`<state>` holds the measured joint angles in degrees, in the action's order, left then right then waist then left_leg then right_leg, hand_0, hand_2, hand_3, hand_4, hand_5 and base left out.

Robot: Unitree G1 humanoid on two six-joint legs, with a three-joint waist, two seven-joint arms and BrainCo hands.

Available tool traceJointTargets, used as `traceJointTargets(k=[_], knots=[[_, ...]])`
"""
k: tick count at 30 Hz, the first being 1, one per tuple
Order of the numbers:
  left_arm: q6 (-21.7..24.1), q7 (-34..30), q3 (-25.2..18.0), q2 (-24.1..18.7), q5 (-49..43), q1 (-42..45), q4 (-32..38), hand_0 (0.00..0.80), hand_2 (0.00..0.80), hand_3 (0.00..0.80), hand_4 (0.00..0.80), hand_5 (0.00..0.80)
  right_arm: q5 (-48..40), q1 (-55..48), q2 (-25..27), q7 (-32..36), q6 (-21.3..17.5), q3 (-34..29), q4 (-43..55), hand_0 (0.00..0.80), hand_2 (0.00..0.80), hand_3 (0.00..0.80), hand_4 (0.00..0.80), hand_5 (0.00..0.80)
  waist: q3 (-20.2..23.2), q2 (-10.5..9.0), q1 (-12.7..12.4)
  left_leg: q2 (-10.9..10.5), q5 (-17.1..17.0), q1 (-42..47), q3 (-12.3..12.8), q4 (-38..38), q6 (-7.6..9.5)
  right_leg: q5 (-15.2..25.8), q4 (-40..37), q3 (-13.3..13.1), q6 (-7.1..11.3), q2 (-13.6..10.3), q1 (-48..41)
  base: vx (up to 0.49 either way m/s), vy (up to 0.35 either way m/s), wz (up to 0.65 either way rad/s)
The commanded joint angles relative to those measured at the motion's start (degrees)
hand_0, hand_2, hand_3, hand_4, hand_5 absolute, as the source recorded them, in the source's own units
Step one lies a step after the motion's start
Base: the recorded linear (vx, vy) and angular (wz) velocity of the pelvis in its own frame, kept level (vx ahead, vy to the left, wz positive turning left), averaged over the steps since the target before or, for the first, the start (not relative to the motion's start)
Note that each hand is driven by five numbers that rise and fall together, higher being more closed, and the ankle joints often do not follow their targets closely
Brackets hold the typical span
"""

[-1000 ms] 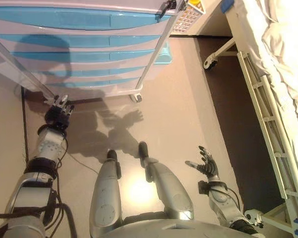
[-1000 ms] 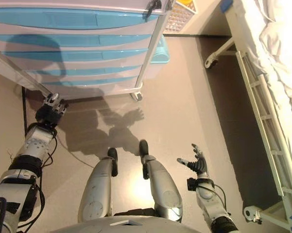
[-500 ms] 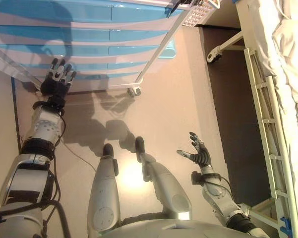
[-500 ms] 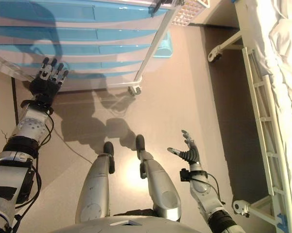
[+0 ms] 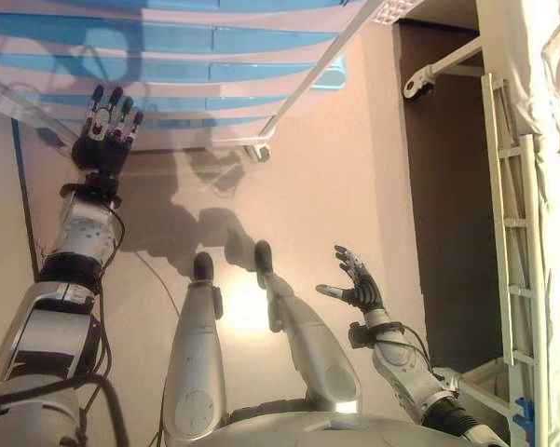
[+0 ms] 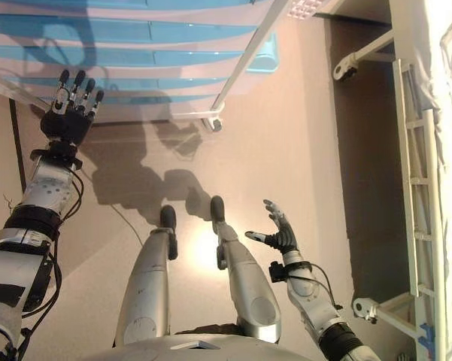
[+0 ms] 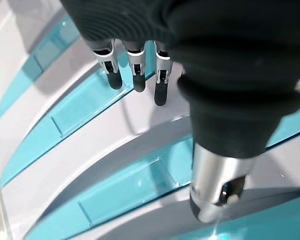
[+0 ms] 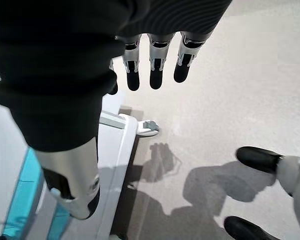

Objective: Open the drawer and pick up the medicine

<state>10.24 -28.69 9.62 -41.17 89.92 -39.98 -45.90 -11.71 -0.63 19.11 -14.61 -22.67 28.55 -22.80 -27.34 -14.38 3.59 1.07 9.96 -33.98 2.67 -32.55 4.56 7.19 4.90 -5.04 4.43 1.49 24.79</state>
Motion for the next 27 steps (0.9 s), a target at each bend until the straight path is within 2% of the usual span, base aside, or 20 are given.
traceJointTargets(k=[1,8,17,25,26,27], knots=[[2.2,-8.6,2.5,-2.6,1.9,-15.3,10.1,0.0,0.0,0.0,0.0,0.0,-0.4,3.9,1.4,0.7,-0.4,1.5,4.2,0.0,0.0,0.0,0.0,0.0,-2.5,-3.04,0.1,-1.0,-3.7,3.1,-0.1,9.9,-1.75,-1.0,0.7,1.9,0.36,3.0,-5.0,0.0,0.0,0.0],[2.6,-16.4,5.1,-1.9,7.0,-22.3,16.1,0.0,0.0,0.0,0.0,0.0,-1.6,4.0,1.4,3.3,0.5,2.4,2.0,0.0,0.0,0.0,0.0,0.0,-2.5,-3.07,0.9,-1.2,-4.1,2.4,-0.6,11.1,-1.93,-0.6,0.6,1.6,-0.34,2.8,-3.4,-0.032,0.019,0.13],[4.0,-19.6,7.0,-0.2,8.4,-26.1,21.8,0.0,0.0,0.0,0.0,0.0,-2.4,4.8,1.7,5.2,0.7,3.2,1.2,0.0,0.0,0.0,0.0,0.0,-2.5,-2.59,1.1,-1.8,-4.6,2.5,-0.7,12.0,-2.2,-0.5,0.2,1.5,-1.05,2.3,-3.0,-0.016,0.024,-0.01],[3.7,-20.3,8.0,0.7,8.8,-28.7,22.6,0.0,0.0,0.0,0.0,0.0,-3.6,5.1,1.7,5.9,0.9,3.4,-0.5,0.0,0.0,0.0,0.0,0.0,-2.5,-2.48,1.1,-1.9,-5.3,2.5,-0.6,12.7,-2.46,-0.3,-0.1,1.8,-1.48,2.0,-2.9,-0.002,0.005,-0.01],[3.9,-20.4,8.1,0.7,8.5,-28.8,22.7,0.188,0.188,0.188,0.188,0.188,-3.9,5.2,1.7,6.1,0.8,3.3,-0.8,0.0,0.0,0.0,0.0,0.0,-2.5,-2.41,1.1,-1.9,-5.4,2.5,-0.6,12.9,-2.51,-0.3,-0.1,1.8,-1.55,2.0,-2.8,0.0,0.0,0.0],[4.3,-20.2,8.3,0.7,8.2,-28.9,22.7,0.461,0.461,0.461,0.461,0.461,-4.2,5.3,1.8,6.1,0.8,3.4,-1.2,0.0,0.0,0.0,0.0,0.0,-2.5,-2.29,1.1,-1.9,-5.6,2.6,-0.6,13.1,-2.54,-0.3,-0.2,1.8,-1.61,1.9,-2.8,0.0,0.0,0.0]])
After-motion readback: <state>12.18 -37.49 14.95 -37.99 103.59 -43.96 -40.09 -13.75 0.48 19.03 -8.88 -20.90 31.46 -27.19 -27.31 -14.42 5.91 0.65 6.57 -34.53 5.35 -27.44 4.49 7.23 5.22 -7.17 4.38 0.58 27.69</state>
